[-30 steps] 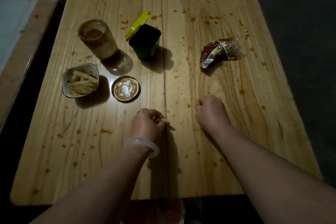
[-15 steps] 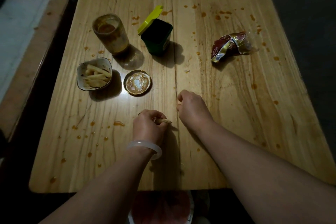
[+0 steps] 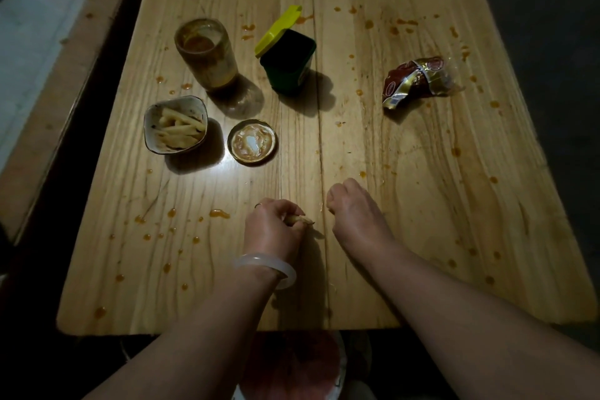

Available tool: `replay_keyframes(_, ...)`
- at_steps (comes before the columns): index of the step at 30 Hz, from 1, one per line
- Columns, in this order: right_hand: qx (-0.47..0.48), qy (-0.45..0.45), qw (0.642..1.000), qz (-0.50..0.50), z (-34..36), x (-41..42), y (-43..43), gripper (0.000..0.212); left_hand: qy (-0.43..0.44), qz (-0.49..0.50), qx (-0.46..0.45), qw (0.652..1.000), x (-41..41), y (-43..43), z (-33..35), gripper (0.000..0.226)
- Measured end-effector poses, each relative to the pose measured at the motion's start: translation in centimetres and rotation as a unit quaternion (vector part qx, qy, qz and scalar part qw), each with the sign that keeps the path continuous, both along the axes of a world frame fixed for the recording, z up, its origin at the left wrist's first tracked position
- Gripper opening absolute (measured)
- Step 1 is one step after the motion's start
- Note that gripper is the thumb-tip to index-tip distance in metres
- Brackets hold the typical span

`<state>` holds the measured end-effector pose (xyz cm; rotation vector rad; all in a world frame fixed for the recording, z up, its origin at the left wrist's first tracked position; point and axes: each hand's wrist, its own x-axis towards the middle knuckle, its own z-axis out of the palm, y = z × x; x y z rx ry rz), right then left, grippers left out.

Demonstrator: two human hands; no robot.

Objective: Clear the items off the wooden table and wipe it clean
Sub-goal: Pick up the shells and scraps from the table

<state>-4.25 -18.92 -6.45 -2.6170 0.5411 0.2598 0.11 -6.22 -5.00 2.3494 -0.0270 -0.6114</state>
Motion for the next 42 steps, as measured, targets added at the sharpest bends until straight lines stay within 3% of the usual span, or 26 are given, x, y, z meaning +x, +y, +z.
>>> replay_keyframes(5, 0.065, -0.025, 0.99, -0.121, -0.1, -3.3, 1.8, 0.02, 0.001, -0.047, -0.003, 0.999, -1.4, 1.3, 0.5, 0.016)
replay_keyframes(9, 0.17, -0.021, 0.947, -0.271, 1.2, -3.4, 2.0, 0.015, -0.002, -0.052, -0.01, 0.999, -2.4, 2.8, 0.8, 0.015)
replay_keyframes(16, 0.29, 0.029, 0.934, -0.209, 2.9, -7.5, 4.2, 0.012, 0.001, -0.088, -0.01, 0.996, -6.0, 5.5, 1.2, 0.009)
replay_keyframes(22, 0.328, 0.097, 0.917, -0.204, 2.5, -12.4, 7.8, 0.025, 0.039, -0.13, -0.004, 0.991, -11.2, 8.3, 0.6, 0.013)
replay_keyframes(31, 0.334, 0.108, 0.892, -0.284, 0.2, -15.6, 11.5, 0.026, 0.092, -0.11, 0.06, 0.988, -14.0, 9.8, -1.2, 0.013)
replay_keyframes(36, 0.383, 0.103, 0.854, -0.337, -0.6, -16.5, 12.0, 0.022, 0.144, -0.12, 0.06, 0.98, -14.5, 10.2, -1.7, 0.031)
replay_keyframes(38, 0.408, 0.106, 0.834, -0.356, -0.6, -16.9, 12.2, 0.02, 0.151, -0.123, 0.06, 0.979, -14.5, 10.3, -1.8, 0.033)
replay_keyframes(42, 0.403, 0.127, 0.826, -0.372, -1.0, -17.3, 12.3, 0.022, 0.144, -0.123, 0.081, 0.979, -14.5, 10.5, -2.0, 0.028)
